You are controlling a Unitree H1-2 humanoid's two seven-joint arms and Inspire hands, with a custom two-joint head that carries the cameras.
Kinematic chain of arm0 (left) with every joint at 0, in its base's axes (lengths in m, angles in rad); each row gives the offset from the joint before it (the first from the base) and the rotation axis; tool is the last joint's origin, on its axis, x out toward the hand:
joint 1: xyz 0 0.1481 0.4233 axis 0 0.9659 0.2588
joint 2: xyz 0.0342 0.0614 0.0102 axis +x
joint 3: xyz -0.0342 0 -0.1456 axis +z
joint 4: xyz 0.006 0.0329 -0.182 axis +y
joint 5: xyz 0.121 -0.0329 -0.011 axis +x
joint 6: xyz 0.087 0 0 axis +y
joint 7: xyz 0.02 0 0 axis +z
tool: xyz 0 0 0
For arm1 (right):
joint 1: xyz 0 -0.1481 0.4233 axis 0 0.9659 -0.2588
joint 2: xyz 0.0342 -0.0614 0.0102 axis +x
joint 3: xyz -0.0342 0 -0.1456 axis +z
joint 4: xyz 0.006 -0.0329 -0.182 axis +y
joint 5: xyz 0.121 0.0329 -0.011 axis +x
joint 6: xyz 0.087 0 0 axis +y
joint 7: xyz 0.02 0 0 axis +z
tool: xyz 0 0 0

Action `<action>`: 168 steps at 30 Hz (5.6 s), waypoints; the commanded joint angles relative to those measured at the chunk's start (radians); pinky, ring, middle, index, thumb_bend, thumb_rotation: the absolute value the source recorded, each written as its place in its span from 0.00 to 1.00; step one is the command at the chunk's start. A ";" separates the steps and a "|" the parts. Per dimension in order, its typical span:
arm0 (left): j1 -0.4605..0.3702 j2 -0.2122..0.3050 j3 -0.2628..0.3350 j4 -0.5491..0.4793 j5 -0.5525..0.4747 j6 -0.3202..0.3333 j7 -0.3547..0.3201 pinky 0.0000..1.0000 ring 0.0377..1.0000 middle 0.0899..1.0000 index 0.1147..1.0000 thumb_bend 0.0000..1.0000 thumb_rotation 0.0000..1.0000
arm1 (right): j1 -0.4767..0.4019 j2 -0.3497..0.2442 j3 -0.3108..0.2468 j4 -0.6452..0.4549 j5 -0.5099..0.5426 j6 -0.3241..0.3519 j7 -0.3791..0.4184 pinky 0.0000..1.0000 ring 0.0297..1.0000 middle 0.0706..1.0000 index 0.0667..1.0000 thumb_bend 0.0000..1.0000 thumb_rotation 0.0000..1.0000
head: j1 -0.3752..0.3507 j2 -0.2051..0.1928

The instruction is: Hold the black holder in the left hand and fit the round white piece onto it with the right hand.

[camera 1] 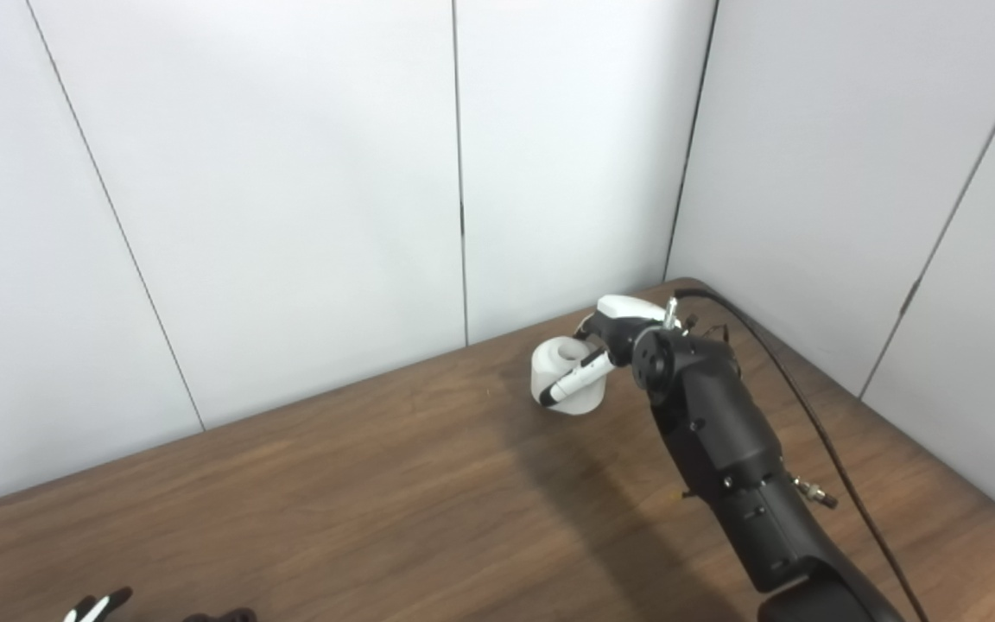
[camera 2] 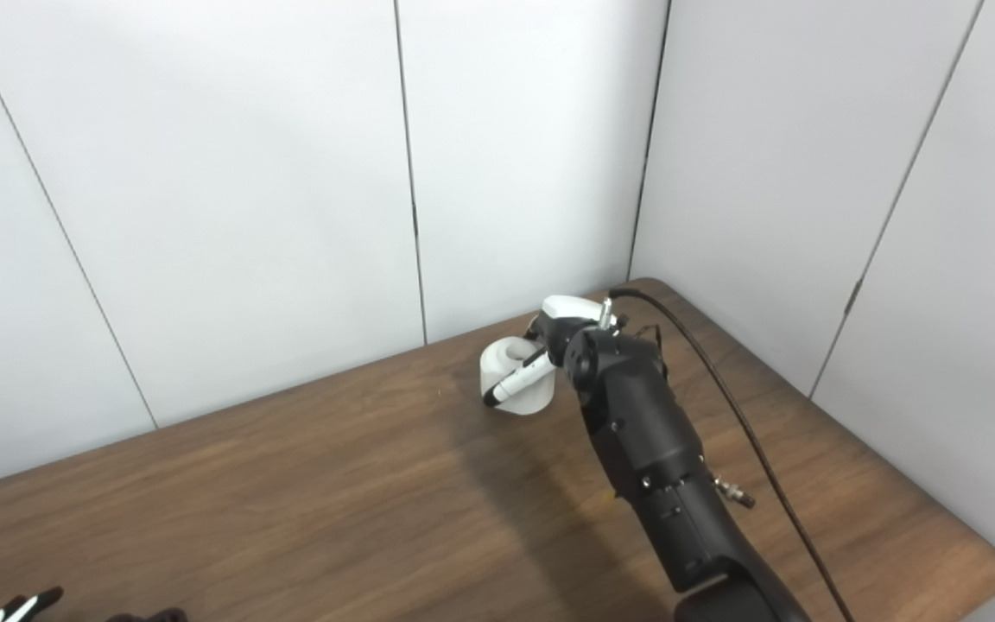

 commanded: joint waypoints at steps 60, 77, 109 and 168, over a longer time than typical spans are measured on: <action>-0.018 -0.019 -0.017 -0.003 0.014 0.022 -0.006 1.00 1.00 0.90 0.42 0.52 0.03 | -0.008 -0.121 0.168 -0.071 0.284 0.001 -0.283 0.44 0.45 0.45 0.44 0.52 0.13 | 0.081 0.031; -0.053 -0.067 -0.063 0.058 0.066 0.076 0.005 1.00 1.00 0.90 0.41 0.52 0.04 | -0.072 -0.102 0.234 -0.356 0.269 0.002 -0.020 0.22 0.28 0.40 0.47 0.52 0.00 | 0.206 0.072; -0.079 -0.167 -0.141 0.068 0.149 0.167 0.041 1.00 1.00 0.92 0.41 0.52 0.04 | -0.085 0.060 0.456 -0.477 0.323 -0.051 0.054 0.55 0.54 0.51 0.44 0.51 0.13 | 0.440 0.118; -0.004 -0.193 -0.225 -0.121 0.169 0.277 -0.029 1.00 1.00 0.91 0.41 0.52 0.05 | 0.026 0.126 0.574 -0.482 0.336 -0.087 0.064 0.87 0.82 0.67 0.45 0.51 0.14 | 0.510 0.180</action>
